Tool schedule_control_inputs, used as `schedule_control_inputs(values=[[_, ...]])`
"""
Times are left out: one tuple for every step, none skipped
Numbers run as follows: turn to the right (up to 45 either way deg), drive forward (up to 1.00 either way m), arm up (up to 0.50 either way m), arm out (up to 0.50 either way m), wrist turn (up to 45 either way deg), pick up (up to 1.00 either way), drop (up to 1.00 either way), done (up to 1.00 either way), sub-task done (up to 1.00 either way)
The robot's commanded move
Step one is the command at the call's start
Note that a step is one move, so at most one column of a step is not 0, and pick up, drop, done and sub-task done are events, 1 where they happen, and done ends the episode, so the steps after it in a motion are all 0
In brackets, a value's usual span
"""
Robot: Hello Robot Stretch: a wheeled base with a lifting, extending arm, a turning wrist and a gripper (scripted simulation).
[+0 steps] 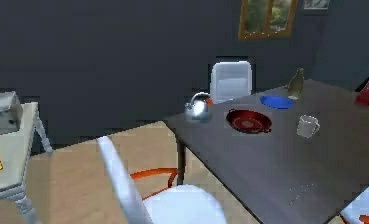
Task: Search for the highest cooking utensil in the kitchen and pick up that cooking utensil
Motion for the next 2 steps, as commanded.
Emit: schedule_control_inputs(values=[[45.0, 0.0, 0.0, 0.0, 0.0, 0.0, 0.0, 0.0, 0.0], [45.0, 0.0, 0.0, 0.0, 0.0, 0.0, 0.0, 0.0, 0.0]])
